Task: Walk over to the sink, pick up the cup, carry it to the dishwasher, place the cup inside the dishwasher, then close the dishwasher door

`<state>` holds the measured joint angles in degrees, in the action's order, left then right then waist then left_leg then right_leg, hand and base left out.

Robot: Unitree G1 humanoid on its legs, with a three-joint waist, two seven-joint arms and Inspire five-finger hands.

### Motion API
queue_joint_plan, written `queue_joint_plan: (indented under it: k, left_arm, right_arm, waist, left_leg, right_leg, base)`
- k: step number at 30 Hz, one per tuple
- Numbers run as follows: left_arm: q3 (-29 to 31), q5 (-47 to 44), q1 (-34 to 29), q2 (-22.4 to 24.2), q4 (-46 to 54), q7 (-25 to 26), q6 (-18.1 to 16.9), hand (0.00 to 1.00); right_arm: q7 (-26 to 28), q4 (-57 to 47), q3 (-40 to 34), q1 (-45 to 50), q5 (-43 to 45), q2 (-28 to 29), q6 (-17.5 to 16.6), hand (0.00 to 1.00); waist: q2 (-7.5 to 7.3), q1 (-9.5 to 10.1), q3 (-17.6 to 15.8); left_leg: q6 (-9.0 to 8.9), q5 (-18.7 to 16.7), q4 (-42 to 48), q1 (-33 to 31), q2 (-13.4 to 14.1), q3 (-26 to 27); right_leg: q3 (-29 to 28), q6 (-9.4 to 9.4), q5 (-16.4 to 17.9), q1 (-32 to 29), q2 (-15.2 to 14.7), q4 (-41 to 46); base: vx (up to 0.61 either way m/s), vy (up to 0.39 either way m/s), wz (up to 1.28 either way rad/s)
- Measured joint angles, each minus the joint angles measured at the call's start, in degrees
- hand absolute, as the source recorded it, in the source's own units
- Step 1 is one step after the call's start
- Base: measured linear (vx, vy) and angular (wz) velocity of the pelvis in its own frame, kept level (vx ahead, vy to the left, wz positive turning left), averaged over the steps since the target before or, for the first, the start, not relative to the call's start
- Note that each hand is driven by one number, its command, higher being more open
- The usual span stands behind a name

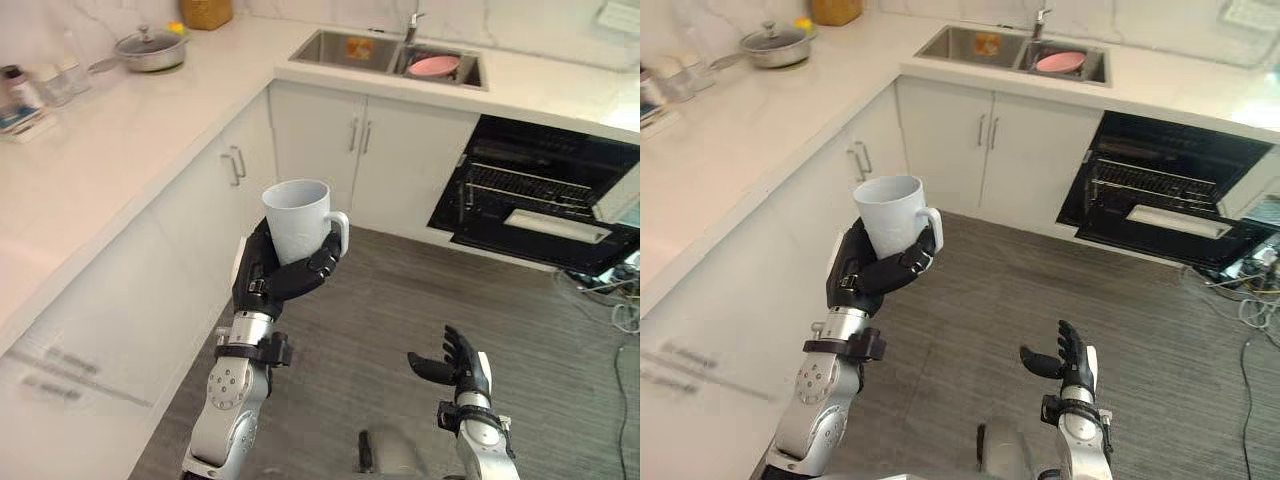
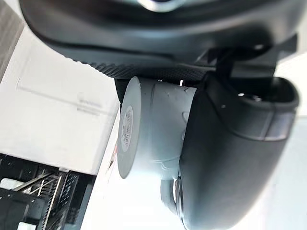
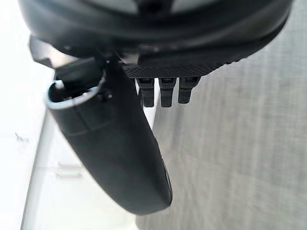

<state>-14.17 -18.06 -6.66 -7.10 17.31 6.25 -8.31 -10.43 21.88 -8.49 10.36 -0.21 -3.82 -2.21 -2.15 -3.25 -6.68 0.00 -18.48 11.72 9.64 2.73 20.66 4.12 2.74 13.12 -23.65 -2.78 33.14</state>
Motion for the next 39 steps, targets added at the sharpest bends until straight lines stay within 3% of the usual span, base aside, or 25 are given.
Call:
queue_joint_plan:
  k: [1,2,3,5,7,8,10,12,14,15,16,18,20,23,25,26,28,29,31,32,34,35,36,38,39]
  left_arm:
    - [0.26,0.02,0.20,-0.08,-1.02,0.01,-0.07,0.30]
    - [0.24,0.05,0.55,0.45,-2.80,-0.01,-0.07,0.30]
    - [0.70,0.03,0.75,1.30,-4.60,0.29,0.59,0.30]
    - [1.27,0.03,2.12,2.09,-7.27,0.34,1.18,0.30]
    - [1.44,0.00,1.66,3.78,-8.04,0.47,1.89,0.30]
    - [1.38,-0.01,1.25,4.61,-7.05,0.31,1.86,0.30]
    - [1.48,-0.05,0.92,5.22,-4.11,0.22,1.60,0.30]
    - [1.60,-0.07,0.94,5.27,-3.01,0.01,1.04,0.30]
    - [2.15,-0.06,0.87,5.25,-2.52,-0.07,0.99,0.30]
    - [2.64,-0.06,0.86,5.40,-2.49,-0.10,0.98,0.30]
    - [3.06,-0.05,0.83,5.59,-2.04,-0.10,0.91,0.30]
    - [3.95,-0.01,0.85,5.43,-1.95,0.04,0.63,0.30]
    - [5.34,0.00,0.98,4.80,-2.19,0.71,0.57,0.30]
    - [4.71,0.01,0.75,2.89,-2.47,1.52,0.92,0.30]
    - [3.46,0.03,0.46,0.44,-2.52,2.01,1.13,0.30]
    - [3.38,0.03,0.37,0.05,-2.65,2.11,1.25,0.30]
    - [3.31,0.04,0.19,0.13,-2.49,2.28,1.34,0.30]
    - [3.06,0.04,0.28,0.11,-1.94,2.29,0.63,0.30]
    - [3.07,0.04,0.28,-0.11,-1.96,2.28,0.35,0.30]
    - [3.19,0.05,0.28,-0.61,-2.05,2.24,0.32,0.30]
    - [3.99,0.07,0.35,-0.87,-3.44,2.21,0.30,0.30]
    - [4.06,0.12,0.80,0.00,-5.65,2.22,0.34,0.30]
    - [4.20,0.11,1.18,1.00,-6.76,2.24,0.50,0.30]
    - [4.08,0.12,2.97,1.37,-8.68,2.19,0.52,0.30]
    - [3.85,0.12,3.87,1.78,-10.01,2.10,0.69,0.30]
  right_arm:
    - [-0.03,1.08,-0.03,-0.05,-0.05,-0.74,0.00,0.90]
    - [-0.08,2.39,-0.24,-0.12,-0.06,-1.84,0.04,0.90]
    - [-0.14,3.75,-0.28,-0.67,-0.06,-2.97,0.96,0.90]
    - [-0.12,3.72,-1.06,-0.07,-0.03,-2.56,1.61,0.90]
    - [-0.25,1.14,-1.25,2.80,0.05,-1.94,1.69,0.90]
    - [-0.74,-1.72,-0.94,4.38,0.15,-1.46,1.53,0.90]
    - [-1.04,-3.48,-0.65,4.09,0.68,-0.93,0.79,0.90]
    - [-1.03,-3.79,-0.69,3.35,0.93,-0.57,0.53,0.90]
    - [-0.96,-3.38,-0.88,2.37,1.33,-0.74,0.45,0.90]
    - [-0.99,-2.02,-1.55,1.66,1.35,-1.15,0.43,0.90]
    - [-1.02,-0.23,-2.34,0.67,1.37,-2.00,0.43,0.90]
    - [-1.37,1.50,-2.55,-0.02,1.48,-2.90,0.88,0.90]
    - [-2.12,0.69,-2.52,-0.61,1.93,-2.87,0.92,0.90]
    - [-3.36,-4.52,-2.49,-0.69,1.91,-2.53,1.01,0.90]
    - [-3.34,-10.45,-2.09,-2.22,1.73,-1.54,0.63,0.90]
    - [-3.34,-11.10,-1.86,-2.96,1.70,-1.11,0.57,0.90]
    - [-3.42,-12.96,-0.08,-4.21,1.08,-0.55,-0.17,0.90]
    - [-3.36,-16.22,1.99,-4.27,0.65,0.38,-0.87,0.90]
    - [-3.22,-17.77,2.90,-4.30,0.63,0.74,-1.83,0.90]
    - [-3.17,-18.71,3.30,-4.69,0.66,0.77,-2.65,0.90]
    - [-3.24,-19.00,3.32,-6.16,0.68,0.65,-2.95,0.90]
    - [-3.30,-19.52,3.31,-6.62,0.70,-0.76,-3.12,0.90]
    - [-3.26,-20.82,3.22,-6.87,0.76,-1.59,-3.11,0.90]
    - [-2.72,-23.07,3.18,-6.63,1.34,-1.90,-3.11,0.90]
    - [-2.32,-24.65,3.19,-5.66,1.64,-1.89,-3.11,0.90]
  waist:
    - [-0.36,-1.06,0.28]
    - [0.83,-2.12,0.59]
    - [2.74,-2.24,1.26]
    - [3.00,-2.47,0.97]
    - [3.81,-2.21,0.07]
    - [4.35,-0.88,-0.27]
    - [4.35,1.18,-0.34]
    - [4.20,2.30,-0.39]
    - [3.74,2.58,-0.70]
    - [3.55,2.28,-0.69]
    - [3.68,2.32,-0.61]
    - [3.08,2.50,-0.48]
    - [2.34,0.55,-0.43]
    - [1.38,0.71,-0.06]
    - [0.92,0.83,-0.28]
    - [0.85,0.69,-0.31]
    - [0.95,0.63,-0.27]
    - [0.96,0.60,-0.29]
    - [1.06,0.38,-0.13]
    - [0.80,0.11,0.10]
    - [-0.28,-0.79,0.73]
    - [2.21,-2.00,0.33]
    - [3.68,-1.72,0.41]
    - [4.22,-1.97,0.29]
    - [4.38,-2.49,0.08]
  left_leg:
    - [-1.24,-0.64,-1.37,2.14,-0.43,-0.33]
    - [-1.81,-0.80,-2.16,3.40,0.27,-1.08]
    - [-3.67,0.02,-1.79,3.77,2.11,-1.19]
    - [-5.75,2.60,6.34,2.36,3.84,-3.74]
    - [-5.06,11.46,30.67,-4.92,8.76,-7.10]
    - [-4.69,12.90,49.07,-13.04,12.88,-9.14]
    - [-3.71,9.42,57.13,-22.83,15.83,-9.00]
    - [-2.10,6.57,51.38,-26.79,16.13,-7.86]
    - [-1.62,4.47,37.71,-28.53,13.07,-7.80]
    - [-2.55,5.10,25.46,-28.47,9.50,-10.14]
    - [-4.49,7.40,12.21,-27.81,6.22,-13.69]
    - [-4.91,17.45,7.51,-26.03,2.91,-16.12]
    - [-1.35,13.11,16.05,-28.52,1.50,-14.85]
    - [1.16,7.44,19.65,-26.94,0.50,-11.12]
    - [2.47,4.88,14.72,-19.31,-1.04,-8.09]
    - [2.52,4.55,13.35,-16.90,-1.17,-7.11]
    - [2.48,3.65,9.23,-10.50,-0.71,-4.94]
    - [1.23,2.19,6.86,-6.54,1.25,-2.95]
    - [0.38,1.36,5.84,-4.91,2.42,-1.69]
    - [-0.41,0.84,4.42,-3.21,2.87,-0.51]
    - [-1.81,0.03,2.21,0.42,2.79,0.57]
    - [-3.60,-1.12,2.08,2.11,4.41,-0.63]
    - [-3.52,0.10,2.49,1.94,5.31,-1.55]
    - [-4.97,3.62,6.41,0.75,5.92,-3.56]
    - [-5.64,6.43,14.37,-1.20,7.29,-4.52]
  right_leg:
    - [0.60,-2.58,-7.91,-0.18,1.04,-6.19]
    - [0.70,-3.82,-9.95,0.54,1.70,-6.04]
    - [1.35,-4.77,-8.70,0.69,3.09,-4.95]
    - [1.94,-5.96,-6.50,4.08,3.91,-5.37]
    - [2.29,-6.71,-5.99,13.56,5.93,-11.51]
    - [1.07,-6.87,-5.63,20.85,7.50,-17.19]
    - [-2.29,-7.15,-5.42,26.94,8.47,-22.65]
    - [-4.85,-6.87,-4.94,29.55,7.86,-24.64]
    - [-7.74,-5.87,-2.44,31.57,5.88,-24.16]
    - [-9.18,-4.86,-0.61,32.27,4.00,-23.51]
    - [-11.27,-3.66,1.33,32.38,2.52,-22.95]
    - [-14.74,-2.12,4.45,32.70,0.44,-21.81]
    - [-16.95,-1.04,5.53,33.11,-2.17,-20.81]
    - [-21.27,0.67,6.06,30.35,-3.81,-13.04]
    - [-22.67,8.03,3.30,21.88,-3.81,8.22]
    - [-22.17,7.85,3.40,20.00,-3.69,12.66]
    - [-18.30,4.87,4.92,14.09,-3.02,20.26]
    - [-12.91,1.81,6.68,7.17,-1.50,21.37]
    - [-8.85,1.50,6.79,3.03,-0.78,17.49]
    - [-3.69,0.19,5.91,0.29,-0.90,10.11]
    - [4.00,-4.19,-3.09,-0.19,-0.21,-5.07]
    - [5.22,-6.76,-9.92,2.12,1.83,-7.70]
    - [4.70,-7.76,-9.27,2.78,3.42,-8.60]
    - [4.61,-8.63,-8.06,3.78,4.02,-8.92]
    - [4.65,-8.63,-7.53,7.47,4.46,-11.70]
  base:
    - [0.52,-0.071,0.03]
    - [0.72,-0.077,-0.02]
    - [0.51,-0.047,-0.09]
    - [0.66,-0.148,-0.07]
    - [0.65,-0.152,0.01]
    - [0.38,-0.059,-0.27]
    - [0.43,-0.016,-0.64]
    - [0.44,0.092,-0.74]
    - [0.42,0.195,-0.70]
    - [0.41,0.270,-0.67]
    - [0.41,0.298,-0.72]
    - [0.46,0.364,-0.85]
    - [0.57,0.408,-0.56]
    - [0.49,0.322,-0.65]
    - [0.45,0.227,-0.78]
    - [0.42,0.166,-0.85]
    - [0.30,0.063,-0.76]
    - [0.30,0.021,-0.69]
    - [0.30,-0.017,-0.55]
    - [0.41,-0.067,-0.50]
    - [0.55,-0.093,-0.31]
    - [0.54,-0.061,-0.24]
    - [0.50,-0.059,-0.37]
    - [0.54,-0.131,-0.29]
    - [0.43,-0.132,-0.01]
